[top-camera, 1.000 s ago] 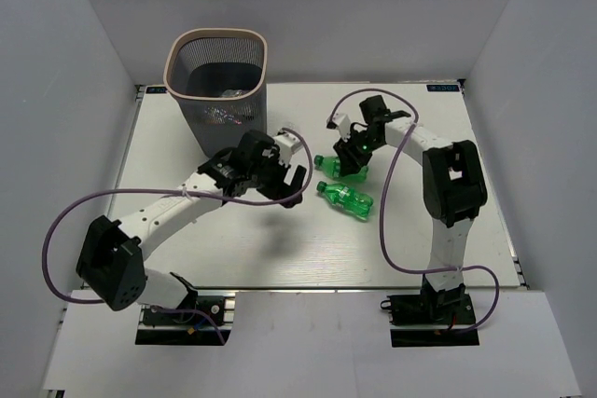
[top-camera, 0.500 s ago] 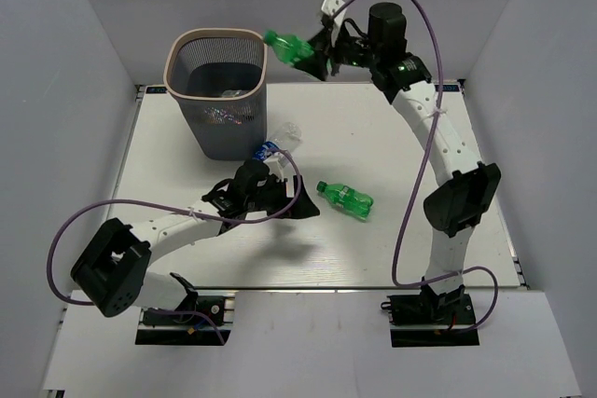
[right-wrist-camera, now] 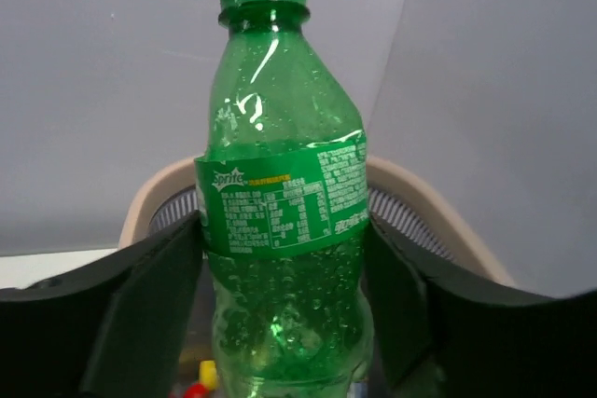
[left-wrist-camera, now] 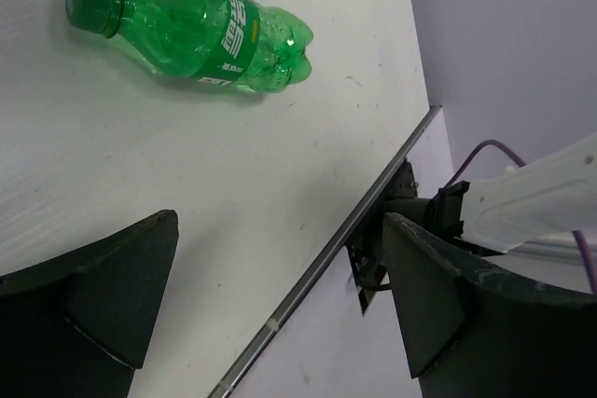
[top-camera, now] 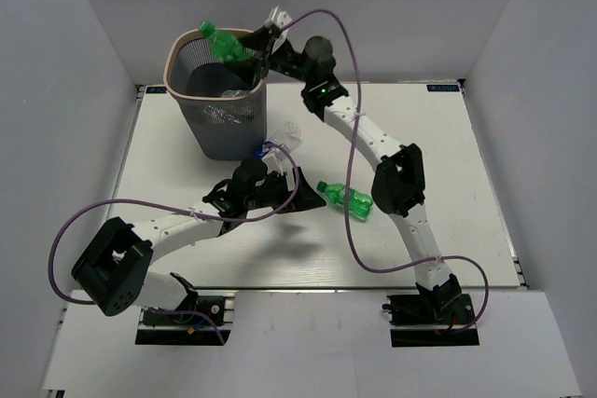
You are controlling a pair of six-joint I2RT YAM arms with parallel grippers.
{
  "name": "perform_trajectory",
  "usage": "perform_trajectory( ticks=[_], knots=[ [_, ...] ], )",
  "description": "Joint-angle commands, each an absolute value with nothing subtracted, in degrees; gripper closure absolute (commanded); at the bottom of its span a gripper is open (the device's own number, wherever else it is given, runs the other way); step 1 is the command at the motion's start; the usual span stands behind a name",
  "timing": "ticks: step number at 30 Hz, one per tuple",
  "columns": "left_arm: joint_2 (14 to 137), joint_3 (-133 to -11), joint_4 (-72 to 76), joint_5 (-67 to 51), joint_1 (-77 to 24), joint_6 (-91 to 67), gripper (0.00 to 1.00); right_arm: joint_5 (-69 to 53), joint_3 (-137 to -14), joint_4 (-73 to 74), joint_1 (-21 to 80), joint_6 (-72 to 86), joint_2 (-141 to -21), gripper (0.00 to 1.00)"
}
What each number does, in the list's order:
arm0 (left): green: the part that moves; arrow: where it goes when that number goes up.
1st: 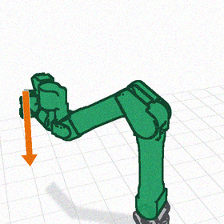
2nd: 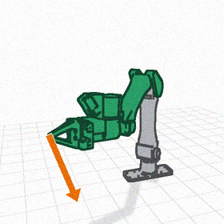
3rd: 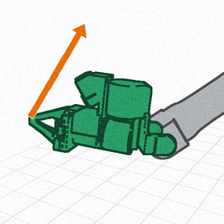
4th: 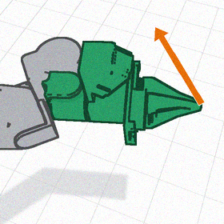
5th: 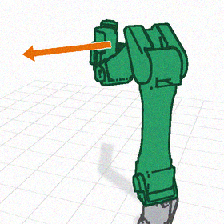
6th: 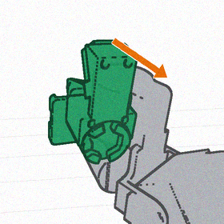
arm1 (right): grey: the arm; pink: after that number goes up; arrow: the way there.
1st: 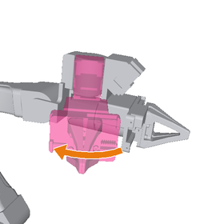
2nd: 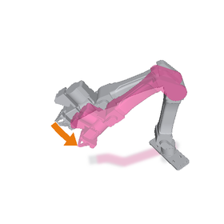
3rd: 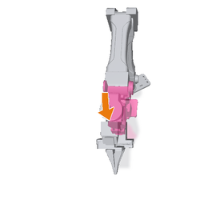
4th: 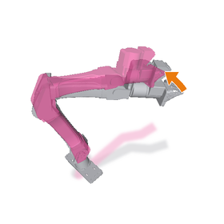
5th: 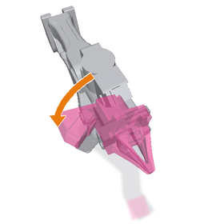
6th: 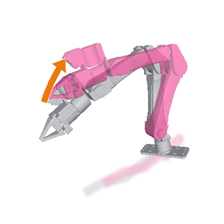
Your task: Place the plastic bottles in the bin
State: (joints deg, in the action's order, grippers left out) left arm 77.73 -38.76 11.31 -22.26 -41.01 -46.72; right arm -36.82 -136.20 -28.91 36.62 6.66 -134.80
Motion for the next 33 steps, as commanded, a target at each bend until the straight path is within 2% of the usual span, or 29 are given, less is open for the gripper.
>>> perform_trajectory(
  ticks=[1,2,3,7,8,9,11,12,13,14,15,16,18,19,21,22,27,33],
  knots=[
    [75.0,-37.6,13.8,-20.2,-41.2,-50.7,0.00,-32.3,-138.2,-37.0,38.7,7.3,-134.5,0.22],
    [75.0,-37.6,13.2,-19.1,-41.7,-51.6,0.00,-31.9,-137.2,-37.1,38.8,6.9,-133.9,0.13],
    [74.4,-37.6,12.4,-17.8,-41.7,-52.5,0.00,-31.9,-136.8,-37.3,38.5,7.3,-133.7,0.10],
    [75.9,-38.2,13.5,-12.1,-41.7,-59.0,0.00,-31.8,-133.9,-37.9,36.3,6.2,-129.5,0.10],
    [76.5,-38.2,14.3,-11.1,-41.7,-61.7,0.00,-31.2,-132.7,-36.5,35.8,4.7,-125.3,0.10],
    [77.2,-38.2,14.8,-8.9,-42.4,-63.1,0.00,-30.5,-128.3,-34.6,33.6,4.3,-123.6,0.13],
    [80.6,-40.2,14.9,-6.5,-42.4,-66.0,0.00,-29.9,-124.6,-30.4,31.7,4.1,-116.4,0.33],
    [82.1,-41.4,14.0,-5.2,-42.9,-66.5,0.00,-30.5,-117.1,-29.2,28.2,4.1,-114.5,0.46],
    [84.0,-45.1,12.8,-5.2,-42.9,-67.1,0.00,-30.5,-114.6,-27.8,27.0,4.2,-110.4,0.81],
    [86.1,-47.5,9.2,-5.2,-42.9,-67.1,0.00,-30.1,-109.0,-26.5,25.6,4.3,-106.1,0.94],
    [91.0,-50.5,6.1,-4.6,-43.6,-67.8,0.00,-29.2,-106.0,-22.6,23.2,3.0,-103.9,1.00],
    [93.6,-56.8,3.3,-4.6,-43.6,-67.9,0.00,-29.5,-96.8,-21.3,20.5,2.3,-99.5,1.00],
    [98.5,-62.6,-4.3,-4.6,-44.3,-67.9,0.00,-30.4,-90.5,-18.3,17.2,-1.9,-93.0,1.00],
    [101.8,-66.8,-6.0,-3.8,-45.5,-67.9,0.00,-31.2,-81.7,-17.2,14.9,-2.8,-88.8,1.00],
    [104.4,-71.1,-9.2,-1.6,-46.1,-69.4,0.00,-32.0,-76.4,-15.3,12.0,-5.7,-82.9,1.00],
    [106.9,-72.7,-11.3,-1.0,-46.8,-69.4,0.00,-32.4,-69.6,-14.4,9.1,-6.0,-79.2,1.00],
    [114.2,-84.8,-30.9,-2.1,-47.9,-69.3,0.00,-32.3,-57.9,-12.9,3.4,-5.2,-67.2,1.00],
    [118.8,-92.4,-40.7,-2.6,-49.1,-67.5,0.00,-33.4,-51.5,-13.3,-1.7,-2.5,-62.8,1.00]
  ],
)
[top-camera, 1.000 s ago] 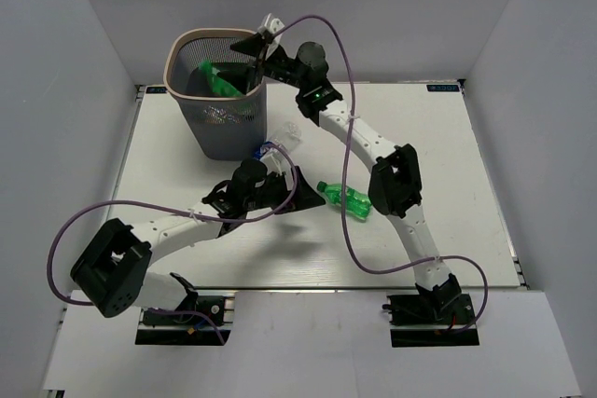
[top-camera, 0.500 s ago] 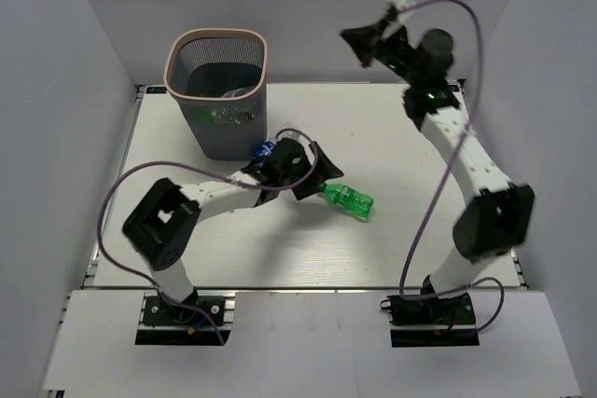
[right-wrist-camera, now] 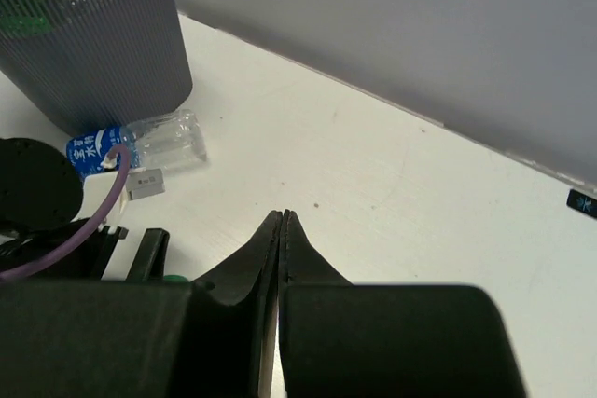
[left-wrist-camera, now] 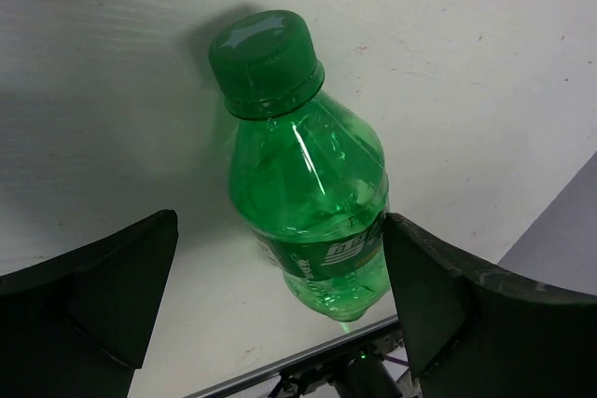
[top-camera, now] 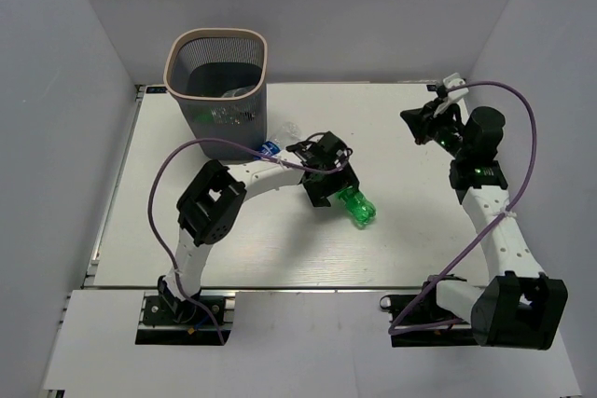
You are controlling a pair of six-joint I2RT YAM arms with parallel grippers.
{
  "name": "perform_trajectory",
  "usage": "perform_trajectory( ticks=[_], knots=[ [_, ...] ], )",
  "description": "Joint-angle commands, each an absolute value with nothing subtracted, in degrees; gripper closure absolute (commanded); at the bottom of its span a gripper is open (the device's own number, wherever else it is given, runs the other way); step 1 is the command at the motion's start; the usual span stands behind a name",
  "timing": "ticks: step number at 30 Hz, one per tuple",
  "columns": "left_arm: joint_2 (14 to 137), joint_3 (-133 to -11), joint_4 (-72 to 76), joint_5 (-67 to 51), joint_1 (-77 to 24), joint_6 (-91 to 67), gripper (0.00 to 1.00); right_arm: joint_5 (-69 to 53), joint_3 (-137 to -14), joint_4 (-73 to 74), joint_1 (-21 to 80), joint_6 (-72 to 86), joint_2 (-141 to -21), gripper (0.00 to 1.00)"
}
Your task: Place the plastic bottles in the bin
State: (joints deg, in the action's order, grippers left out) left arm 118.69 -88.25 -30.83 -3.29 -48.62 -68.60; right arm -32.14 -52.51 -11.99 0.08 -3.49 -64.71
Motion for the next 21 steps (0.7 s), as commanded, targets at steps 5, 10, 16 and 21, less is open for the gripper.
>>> perform_trajectory(
  ticks=[5,10,16,21],
  knots=[
    [128.0,-105.7,-49.4,-2.0,-50.4,-63.5,0.00,-35.7,-50.0,-13.5,-4.0,-0.4,-62.7,1.00],
    [131.4,-109.3,-51.5,-0.8,-51.6,-61.2,0.04,-37.8,-48.3,-12.7,-4.7,1.6,-62.5,0.95],
    [126.7,-104.9,-48.7,3.8,-51.6,-58.1,0.58,-40.4,-47.4,-9.3,-4.8,-2.3,-62.0,0.48],
    [116.5,-110.0,-44.1,17.9,-51.6,-33.0,0.80,-40.7,-46.1,-6.7,-5.3,-4.9,-61.4,0.60]
  ],
)
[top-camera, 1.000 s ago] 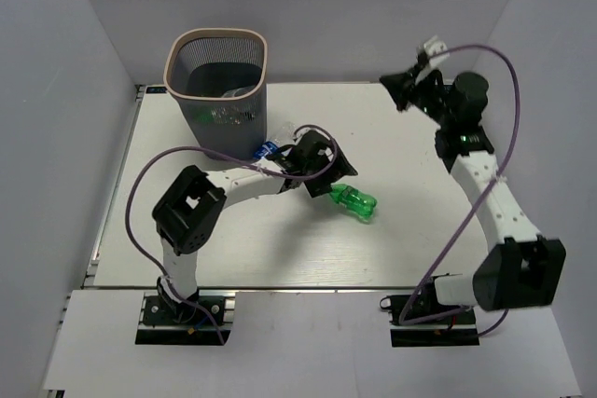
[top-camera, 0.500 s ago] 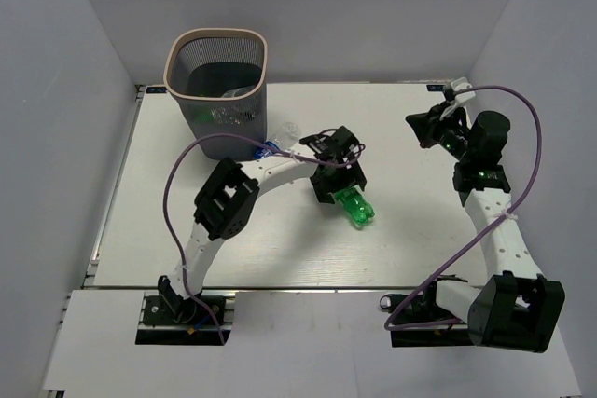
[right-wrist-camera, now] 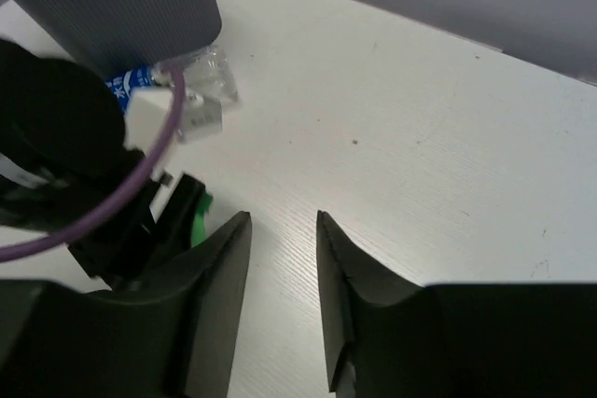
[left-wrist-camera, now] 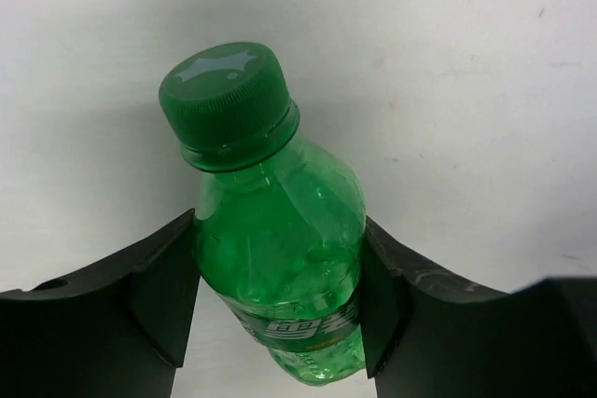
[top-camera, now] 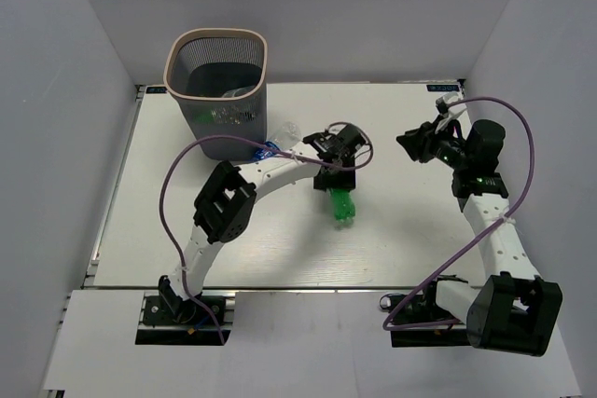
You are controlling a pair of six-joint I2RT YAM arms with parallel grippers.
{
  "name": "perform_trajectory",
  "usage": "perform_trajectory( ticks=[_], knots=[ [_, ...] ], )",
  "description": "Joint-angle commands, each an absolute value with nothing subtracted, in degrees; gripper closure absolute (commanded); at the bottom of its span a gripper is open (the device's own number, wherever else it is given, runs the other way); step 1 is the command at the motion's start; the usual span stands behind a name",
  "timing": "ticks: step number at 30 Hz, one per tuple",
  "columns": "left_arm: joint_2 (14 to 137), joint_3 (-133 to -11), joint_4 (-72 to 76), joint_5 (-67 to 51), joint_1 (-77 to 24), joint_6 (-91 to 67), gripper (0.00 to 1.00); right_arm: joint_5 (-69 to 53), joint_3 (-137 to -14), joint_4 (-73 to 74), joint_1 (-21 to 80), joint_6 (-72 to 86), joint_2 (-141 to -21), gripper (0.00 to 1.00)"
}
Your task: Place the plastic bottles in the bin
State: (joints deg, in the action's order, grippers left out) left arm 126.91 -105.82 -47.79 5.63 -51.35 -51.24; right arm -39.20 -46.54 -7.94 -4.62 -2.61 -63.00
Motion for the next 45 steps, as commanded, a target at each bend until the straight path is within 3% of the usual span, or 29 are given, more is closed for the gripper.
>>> perform_trajectory(
  ticks=[1,5,9,12,18,19,20,22,23,24,26,27,29,30,31,33,34,35,38,39,40,45],
  knots=[
    [115.7,-114.3,-44.1,21.8,-51.6,-28.6,0.80,-40.8,-45.4,-6.6,-5.4,-4.9,-61.6,0.62],
    [111.5,-120.1,-40.1,33.4,-48.7,-9.4,0.82,-41.0,-44.9,-6.2,-5.4,-4.7,-62.9,0.68],
    [108.5,-119.6,-24.3,47.3,-46.3,10.4,0.82,-41.9,-44.4,-5.7,-5.4,-5.0,-64.3,0.70],
    [108.5,-122.2,-19.2,53.8,-43.3,13.5,0.80,-42.5,-43.8,-5.4,-5.1,-5.7,-64.6,0.70],
    [107.8,-126.3,-15.1,52.0,-37.9,15.3,0.74,-42.9,-42.1,-4.9,-5.0,-6.9,-63.9,0.70],
    [108.9,-127.4,-17.5,53.1,-37.2,15.3,0.71,-43.0,-42.0,-4.9,-5.0,-6.9,-63.9,0.70],
    [109.6,-127.4,-17.5,55.7,-36.4,14.5,0.57,-43.0,-41.9,-4.7,-5.1,-6.9,-63.9,0.70],
    [109.6,-123.5,-17.5,57.7,-33.1,12.8,0.47,-43.1,-41.8,-4.8,-5.1,-6.9,-63.9,0.70],
    [109.6,-123.5,-22.3,58.9,-31.7,8.4,0.37,-43.2,-42.0,-4.9,-5.2,-6.9,-63.9,0.68],
    [109.6,-124.1,-24.8,59.4,-28.9,6.1,0.18,-43.4,-42.0,-4.8,-5.3,-7.1,-63.8,0.68],
    [109.6,-124.1,-27.7,56.8,-27.0,3.3,0.00,-44.1,-42.1,-4.0,-5.2,-8.3,-63.7,0.59],
    [108.9,-123.6,-27.0,55.6,-27.0,3.9,0.00,-44.7,-42.1,-3.3,-5.0,-9.0,-63.9,0.53],
    [107.1,-123.0,-24.4,49.5,-27.0,8.3,0.00,-47.0,-42.6,-1.7,-5.0,-11.1,-64.5,0.33],
    [106.5,-123.0,-24.3,45.8,-27.9,10.1,0.00,-50.1,-42.7,-1.3,-5.1,-13.0,-64.8,0.29],
    [105.0,-123.0,-25.0,34.3,-28.6,11.8,0.02,-51.8,-43.1,-1.0,-4.9,-16.4,-65.0,0.28],
    [102.3,-120.9,-26.9,12.4,-28.7,14.2,0.22,-62.1,-43.2,-0.6,-4.7,-26.0,-66.6,0.28],
    [100.5,-116.3,-26.9,7.0,-28.7,14.2,0.30,-64.1,-43.8,-0.6,-4.5,-28.2,-68.8,0.26],
    [96.6,-113.8,-26.1,3.2,-29.2,14.2,0.45,-67.3,-44.5,2.0,-4.0,-30.6,-69.9,0.24],
    [90.3,-104.0,-26.6,-13.1,-29.7,11.7,0.47,-66.9,-51.9,9.7,-2.9,-38.1,-76.6,0.22],
    [89.6,-101.7,-27.8,-22.3,-29.7,11.7,0.43,-66.9,-53.6,12.6,-2.8,-39.4,-77.9,0.22],
    [89.6,-98.6,-29.5,-23.9,-30.7,11.7,0.35,-67.1,-57.4,13.8,-2.6,-39.9,-81.1,0.22],
    [89.8,-85.0,-31.5,-13.9,-34.6,10.3,0.04,-65.9,-57.2,13.9,-2.0,-39.8,-82.3,0.22]
  ],
)
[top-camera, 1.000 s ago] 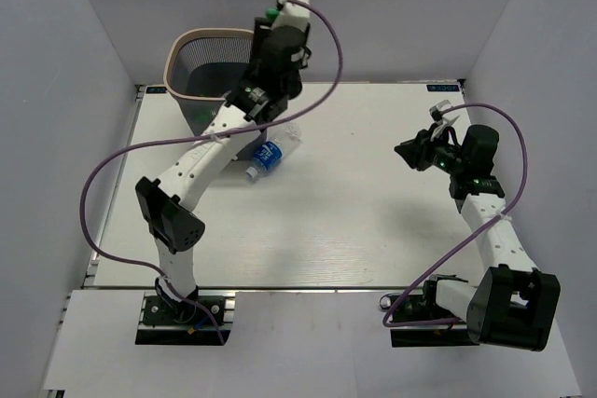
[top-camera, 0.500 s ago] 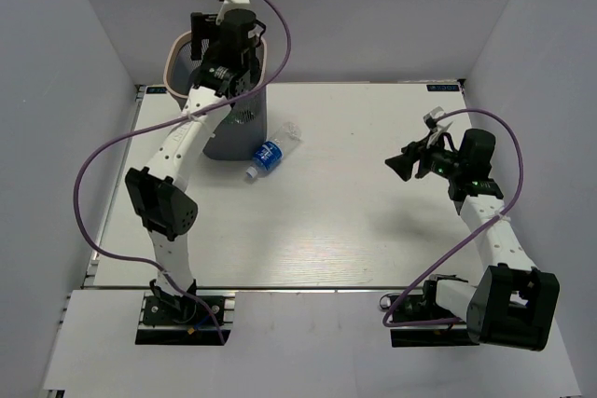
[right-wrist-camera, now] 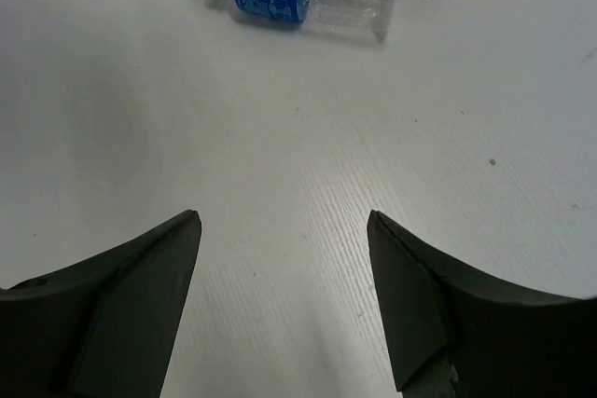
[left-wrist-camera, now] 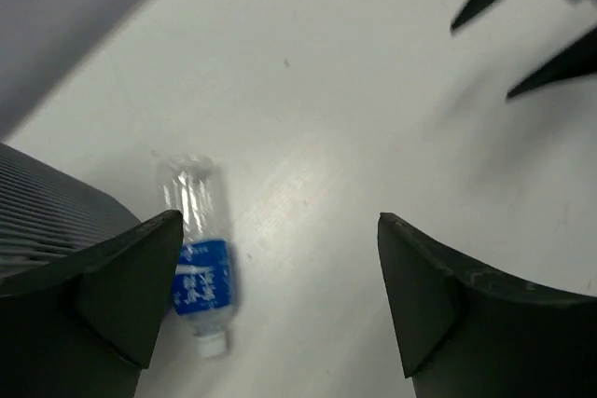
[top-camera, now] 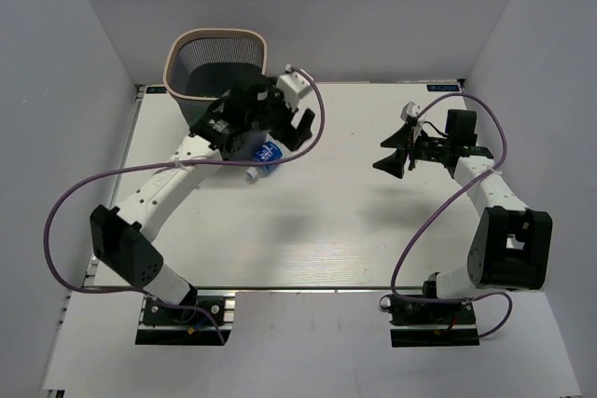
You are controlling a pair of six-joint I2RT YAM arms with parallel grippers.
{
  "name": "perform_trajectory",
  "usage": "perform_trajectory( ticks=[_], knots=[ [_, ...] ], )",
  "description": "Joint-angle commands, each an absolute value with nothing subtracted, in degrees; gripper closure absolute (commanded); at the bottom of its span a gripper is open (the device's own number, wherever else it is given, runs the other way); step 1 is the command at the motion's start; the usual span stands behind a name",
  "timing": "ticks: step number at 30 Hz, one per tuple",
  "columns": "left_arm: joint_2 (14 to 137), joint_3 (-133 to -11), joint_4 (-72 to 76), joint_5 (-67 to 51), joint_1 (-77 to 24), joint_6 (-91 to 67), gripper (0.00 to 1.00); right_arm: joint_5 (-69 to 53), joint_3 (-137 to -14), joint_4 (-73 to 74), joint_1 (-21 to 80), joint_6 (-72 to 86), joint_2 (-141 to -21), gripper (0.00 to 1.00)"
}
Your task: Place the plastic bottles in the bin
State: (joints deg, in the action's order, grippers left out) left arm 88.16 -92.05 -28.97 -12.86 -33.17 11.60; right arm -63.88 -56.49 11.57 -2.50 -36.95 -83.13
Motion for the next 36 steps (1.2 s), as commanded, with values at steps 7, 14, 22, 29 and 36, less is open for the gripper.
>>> perform_trajectory(
  ticks=[7,14,22,29,36],
  knots=[
    [100.8,-85.5,-26.6,9.2,-37.3,9.4,0.00,-62.4,-54.6,14.8,-0.9,-37.8,-79.7,0.24],
    [112.0,-90.2,-22.7,31.7,-39.9,10.8,0.00,-61.0,-50.6,15.5,-1.1,-38.1,-76.4,0.24],
    [120.4,-92.9,-22.7,36.4,-40.4,9.8,0.00,-61.3,-49.2,15.6,-1.1,-37.8,-75.5,0.24],
    [124.4,-91.6,-25.5,44.6,-40.4,4.6,0.00,-62.4,-49.3,15.9,-1.1,-37.2,-75.2,0.24],
    [123.2,-92.2,-25.5,24.1,-41.0,6.0,0.34,-62.8,-47.8,15.4,-1.1,-36.9,-73.9,0.25]
  ],
)
